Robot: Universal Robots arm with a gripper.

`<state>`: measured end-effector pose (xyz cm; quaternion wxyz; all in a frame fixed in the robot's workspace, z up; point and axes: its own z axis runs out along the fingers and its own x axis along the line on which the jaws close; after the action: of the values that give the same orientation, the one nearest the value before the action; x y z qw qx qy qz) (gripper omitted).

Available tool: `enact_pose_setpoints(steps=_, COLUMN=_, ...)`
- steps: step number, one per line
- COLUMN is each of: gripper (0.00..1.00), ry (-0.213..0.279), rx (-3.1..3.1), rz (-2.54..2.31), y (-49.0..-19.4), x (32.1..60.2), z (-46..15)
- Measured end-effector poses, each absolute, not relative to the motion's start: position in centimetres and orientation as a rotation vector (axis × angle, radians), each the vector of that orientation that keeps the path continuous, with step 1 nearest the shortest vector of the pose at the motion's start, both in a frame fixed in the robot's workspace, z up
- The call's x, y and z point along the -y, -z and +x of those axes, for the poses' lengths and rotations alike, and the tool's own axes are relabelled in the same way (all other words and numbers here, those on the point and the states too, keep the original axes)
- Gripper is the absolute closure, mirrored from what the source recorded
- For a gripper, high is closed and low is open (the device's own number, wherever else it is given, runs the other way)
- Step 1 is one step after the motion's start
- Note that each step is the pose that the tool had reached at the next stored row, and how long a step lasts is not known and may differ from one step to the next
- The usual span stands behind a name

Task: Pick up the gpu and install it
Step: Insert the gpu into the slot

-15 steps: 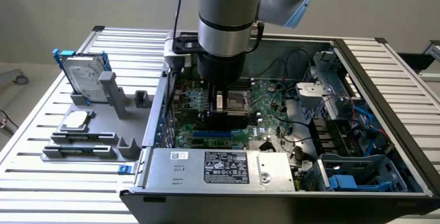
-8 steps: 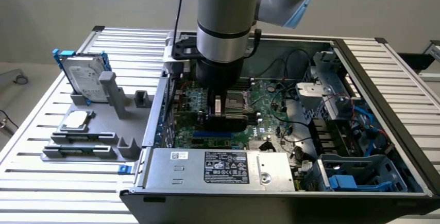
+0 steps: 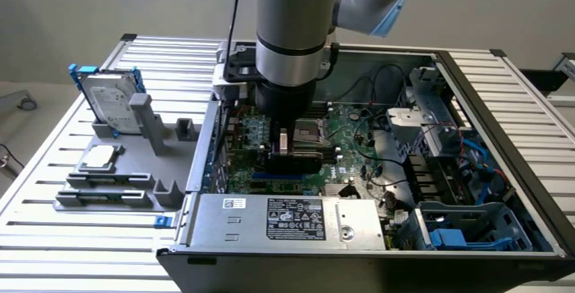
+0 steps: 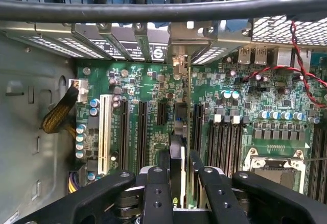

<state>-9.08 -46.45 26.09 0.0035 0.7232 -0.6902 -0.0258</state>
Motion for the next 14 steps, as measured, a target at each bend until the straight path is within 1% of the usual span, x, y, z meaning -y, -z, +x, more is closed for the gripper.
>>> enact_pose_setpoints(steps=14, gripper=0.74, ry=0.083, rx=2.165, rz=2.267, y=-26.03, x=46.43, z=-9.22)
